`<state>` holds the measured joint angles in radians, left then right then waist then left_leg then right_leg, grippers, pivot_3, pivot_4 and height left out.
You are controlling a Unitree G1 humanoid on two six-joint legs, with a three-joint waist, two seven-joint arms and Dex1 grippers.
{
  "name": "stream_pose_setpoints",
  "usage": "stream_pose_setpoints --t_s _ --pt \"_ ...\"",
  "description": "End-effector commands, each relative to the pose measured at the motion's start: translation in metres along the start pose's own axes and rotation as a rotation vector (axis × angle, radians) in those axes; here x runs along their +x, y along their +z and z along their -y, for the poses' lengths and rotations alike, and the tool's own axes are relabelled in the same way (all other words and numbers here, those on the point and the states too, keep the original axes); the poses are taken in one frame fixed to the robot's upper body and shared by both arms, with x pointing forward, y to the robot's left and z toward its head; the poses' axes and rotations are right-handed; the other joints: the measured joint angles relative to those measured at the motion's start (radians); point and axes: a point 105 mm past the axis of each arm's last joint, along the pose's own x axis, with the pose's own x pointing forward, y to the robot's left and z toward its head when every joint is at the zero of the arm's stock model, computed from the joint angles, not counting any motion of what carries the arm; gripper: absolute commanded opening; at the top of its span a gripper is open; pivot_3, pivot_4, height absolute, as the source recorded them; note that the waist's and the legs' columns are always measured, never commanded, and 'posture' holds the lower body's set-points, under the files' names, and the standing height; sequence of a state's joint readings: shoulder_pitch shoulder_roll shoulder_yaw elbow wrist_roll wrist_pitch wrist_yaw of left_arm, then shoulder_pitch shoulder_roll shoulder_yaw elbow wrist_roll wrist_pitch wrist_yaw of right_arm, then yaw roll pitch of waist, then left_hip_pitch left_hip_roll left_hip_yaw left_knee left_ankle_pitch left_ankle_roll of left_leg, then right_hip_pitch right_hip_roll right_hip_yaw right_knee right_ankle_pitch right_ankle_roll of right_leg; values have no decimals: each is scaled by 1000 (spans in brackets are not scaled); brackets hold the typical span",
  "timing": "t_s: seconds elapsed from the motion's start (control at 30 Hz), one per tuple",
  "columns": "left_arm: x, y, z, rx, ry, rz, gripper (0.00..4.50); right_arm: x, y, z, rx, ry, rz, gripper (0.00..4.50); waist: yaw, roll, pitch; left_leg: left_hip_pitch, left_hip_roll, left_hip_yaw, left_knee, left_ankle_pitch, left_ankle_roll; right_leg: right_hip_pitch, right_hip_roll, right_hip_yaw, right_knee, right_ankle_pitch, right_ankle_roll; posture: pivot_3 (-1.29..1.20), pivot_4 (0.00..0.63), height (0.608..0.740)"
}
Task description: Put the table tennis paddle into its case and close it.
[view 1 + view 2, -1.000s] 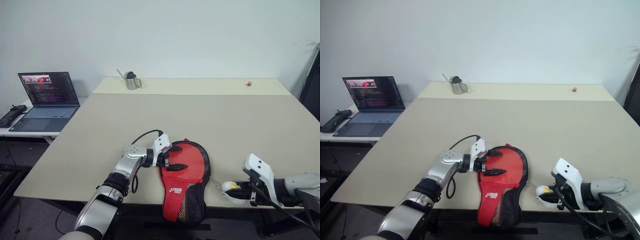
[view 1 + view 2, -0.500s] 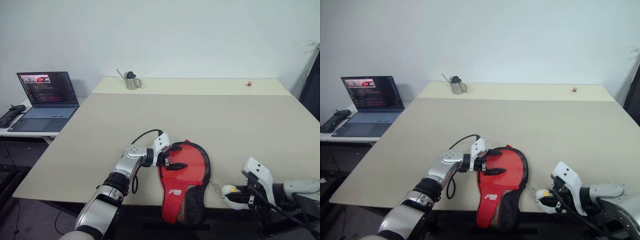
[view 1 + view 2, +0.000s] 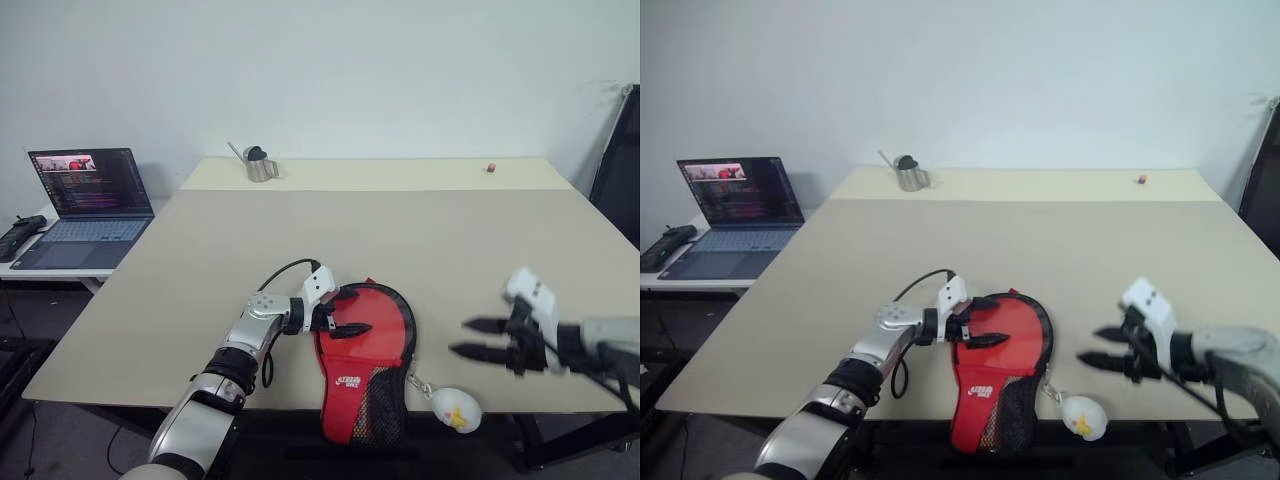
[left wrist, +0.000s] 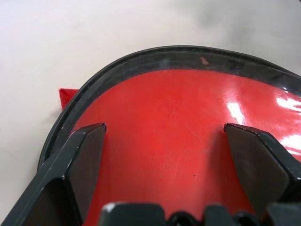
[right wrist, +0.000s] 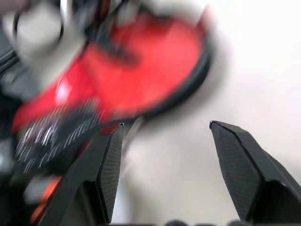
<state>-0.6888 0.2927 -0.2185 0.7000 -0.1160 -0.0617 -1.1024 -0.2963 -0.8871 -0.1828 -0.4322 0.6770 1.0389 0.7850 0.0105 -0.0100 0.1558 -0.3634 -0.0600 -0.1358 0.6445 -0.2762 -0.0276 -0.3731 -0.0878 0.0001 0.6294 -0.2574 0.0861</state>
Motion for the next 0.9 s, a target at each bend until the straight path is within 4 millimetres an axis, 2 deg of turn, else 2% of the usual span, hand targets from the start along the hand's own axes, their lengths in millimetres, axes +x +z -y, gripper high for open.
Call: stream_pose_setpoints --t_s 0.03,0.13,0.27,0.33,0.43,0.7,0.9 --pt "-14 5 1 -49 4 23 4384 17 5 19 -28 -46 49 3159 -10 -2 2 -1 0 0 -1 0 0 -1 0 0 0 0 0 0 150 740" --pt "-31 26 -2 -79 12 83 4384 35 10 25 -18 -39 87 3159 -22 -3 5 -3 0 0 -1 0 -1 -7 0 6 2 3 -6 0 150 740" --pt "-61 41 -4 -124 13 104 4384 60 14 22 -20 0 121 3159 -40 -4 5 -19 -1 2 1 2 -6 -25 -1 9 4 4 -7 0 150 740" --pt "-77 41 -7 -133 28 86 4384 72 18 20 -15 20 141 3159 -42 -4 6 -23 -2 4 1 2 -6 -33 -1 11 9 3 -7 0 150 740" --pt "-103 35 -11 -132 77 33 4384 92 27 15 -14 72 174 3159 -46 -4 7 -22 -2 6 1 1 -7 -34 -1 13 13 2 -9 0 150 740" --pt "-113 35 0 -147 98 39 4384 130 31 11 -33 149 151 3159 -41 -4 8 -20 -2 5 1 2 -7 -33 -1 13 16 2 -10 0 150 740" --pt "-121 35 10 -154 126 42 4384 155 23 10 -50 181 99 3159 -45 -4 8 -20 -1 6 1 2 -8 -35 -1 15 16 2 -10 0 150 740"
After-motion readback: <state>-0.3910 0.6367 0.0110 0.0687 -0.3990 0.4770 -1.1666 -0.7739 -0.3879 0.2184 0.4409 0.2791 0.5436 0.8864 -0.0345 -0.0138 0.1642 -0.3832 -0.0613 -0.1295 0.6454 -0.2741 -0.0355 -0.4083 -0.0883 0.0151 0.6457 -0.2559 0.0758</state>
